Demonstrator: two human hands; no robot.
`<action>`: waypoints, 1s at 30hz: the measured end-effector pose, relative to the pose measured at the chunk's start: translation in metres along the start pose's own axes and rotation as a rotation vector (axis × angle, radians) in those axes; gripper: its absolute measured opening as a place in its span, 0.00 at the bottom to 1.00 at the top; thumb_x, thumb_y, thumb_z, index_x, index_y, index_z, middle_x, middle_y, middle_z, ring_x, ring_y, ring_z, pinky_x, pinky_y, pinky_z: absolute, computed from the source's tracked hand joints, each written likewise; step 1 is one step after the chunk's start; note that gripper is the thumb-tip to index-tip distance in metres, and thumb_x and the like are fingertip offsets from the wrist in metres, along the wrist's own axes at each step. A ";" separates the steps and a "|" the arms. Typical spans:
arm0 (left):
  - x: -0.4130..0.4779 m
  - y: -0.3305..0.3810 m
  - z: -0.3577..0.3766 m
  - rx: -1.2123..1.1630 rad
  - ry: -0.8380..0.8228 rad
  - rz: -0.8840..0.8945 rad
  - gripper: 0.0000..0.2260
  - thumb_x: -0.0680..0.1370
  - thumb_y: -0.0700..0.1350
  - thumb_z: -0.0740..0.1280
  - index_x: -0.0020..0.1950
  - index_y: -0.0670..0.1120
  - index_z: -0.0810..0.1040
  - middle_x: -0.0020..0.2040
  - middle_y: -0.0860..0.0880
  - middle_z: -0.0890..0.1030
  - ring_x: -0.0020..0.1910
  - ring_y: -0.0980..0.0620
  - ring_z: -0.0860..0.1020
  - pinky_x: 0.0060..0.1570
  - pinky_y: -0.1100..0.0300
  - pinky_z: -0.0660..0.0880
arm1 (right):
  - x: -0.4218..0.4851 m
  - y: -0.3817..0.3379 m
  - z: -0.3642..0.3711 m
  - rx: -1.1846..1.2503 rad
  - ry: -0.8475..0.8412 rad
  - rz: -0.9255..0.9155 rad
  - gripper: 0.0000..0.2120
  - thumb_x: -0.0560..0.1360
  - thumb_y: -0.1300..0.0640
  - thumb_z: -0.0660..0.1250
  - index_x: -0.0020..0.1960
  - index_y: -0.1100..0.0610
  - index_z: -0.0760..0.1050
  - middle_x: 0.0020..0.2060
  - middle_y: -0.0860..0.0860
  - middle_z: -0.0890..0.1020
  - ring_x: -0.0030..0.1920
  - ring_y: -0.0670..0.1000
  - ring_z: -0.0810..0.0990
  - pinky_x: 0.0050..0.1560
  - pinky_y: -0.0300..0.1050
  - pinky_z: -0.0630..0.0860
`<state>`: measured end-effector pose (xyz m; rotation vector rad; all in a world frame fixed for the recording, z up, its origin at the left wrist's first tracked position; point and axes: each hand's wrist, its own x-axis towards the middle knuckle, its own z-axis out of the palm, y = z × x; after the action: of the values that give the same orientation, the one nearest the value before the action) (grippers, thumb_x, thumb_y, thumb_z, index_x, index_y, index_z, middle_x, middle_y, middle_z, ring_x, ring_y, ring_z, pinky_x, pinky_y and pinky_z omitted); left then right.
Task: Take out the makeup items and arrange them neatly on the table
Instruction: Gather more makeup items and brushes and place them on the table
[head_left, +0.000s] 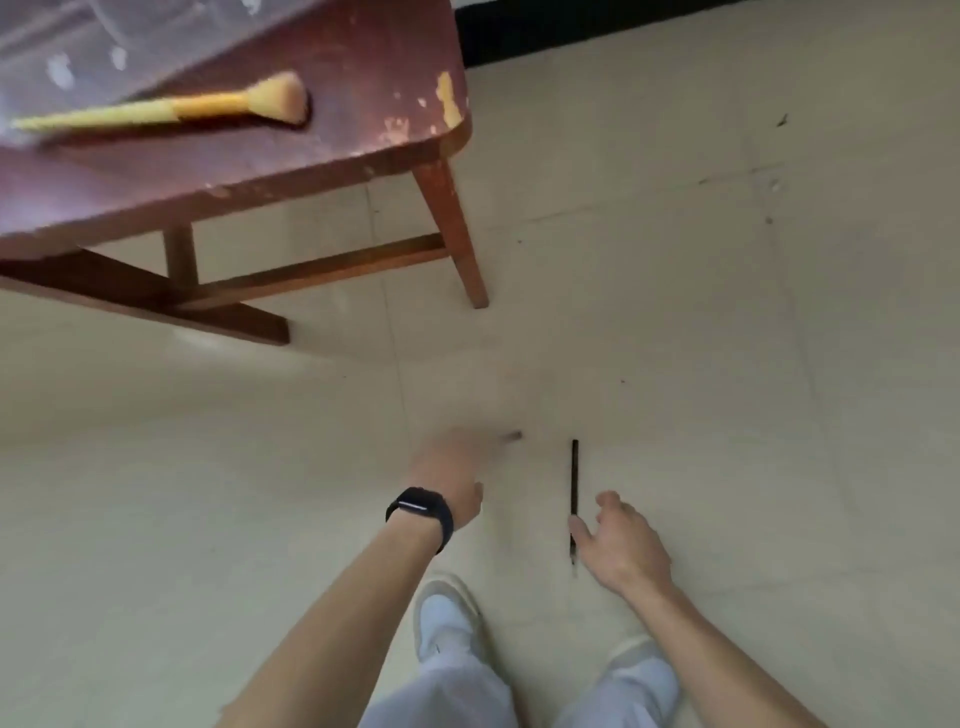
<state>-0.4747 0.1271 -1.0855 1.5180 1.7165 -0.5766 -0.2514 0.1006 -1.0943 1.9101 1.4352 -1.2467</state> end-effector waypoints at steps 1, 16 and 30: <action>0.017 -0.002 0.014 0.007 0.023 0.005 0.28 0.80 0.48 0.64 0.78 0.49 0.57 0.79 0.45 0.58 0.74 0.42 0.63 0.70 0.49 0.64 | 0.017 0.001 0.011 -0.017 0.013 -0.006 0.25 0.81 0.41 0.60 0.70 0.57 0.68 0.64 0.56 0.78 0.64 0.59 0.78 0.59 0.50 0.76; 0.009 -0.014 0.032 -0.086 0.126 -0.014 0.08 0.83 0.41 0.56 0.61 0.43 0.68 0.59 0.43 0.73 0.54 0.40 0.75 0.43 0.51 0.69 | 0.004 -0.010 0.010 -0.170 0.058 -0.087 0.09 0.81 0.55 0.56 0.58 0.59 0.67 0.56 0.57 0.79 0.55 0.63 0.79 0.42 0.49 0.68; -0.260 0.011 -0.210 -0.534 0.358 -0.129 0.04 0.84 0.43 0.56 0.56 0.44 0.68 0.52 0.44 0.75 0.43 0.43 0.72 0.40 0.54 0.63 | -0.275 -0.133 -0.204 0.035 0.195 -0.407 0.12 0.84 0.49 0.56 0.64 0.45 0.72 0.55 0.50 0.77 0.58 0.59 0.78 0.54 0.50 0.74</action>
<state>-0.5140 0.1245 -0.7528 1.1732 2.0402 0.1102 -0.3078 0.1641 -0.7374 1.8618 1.9921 -1.2896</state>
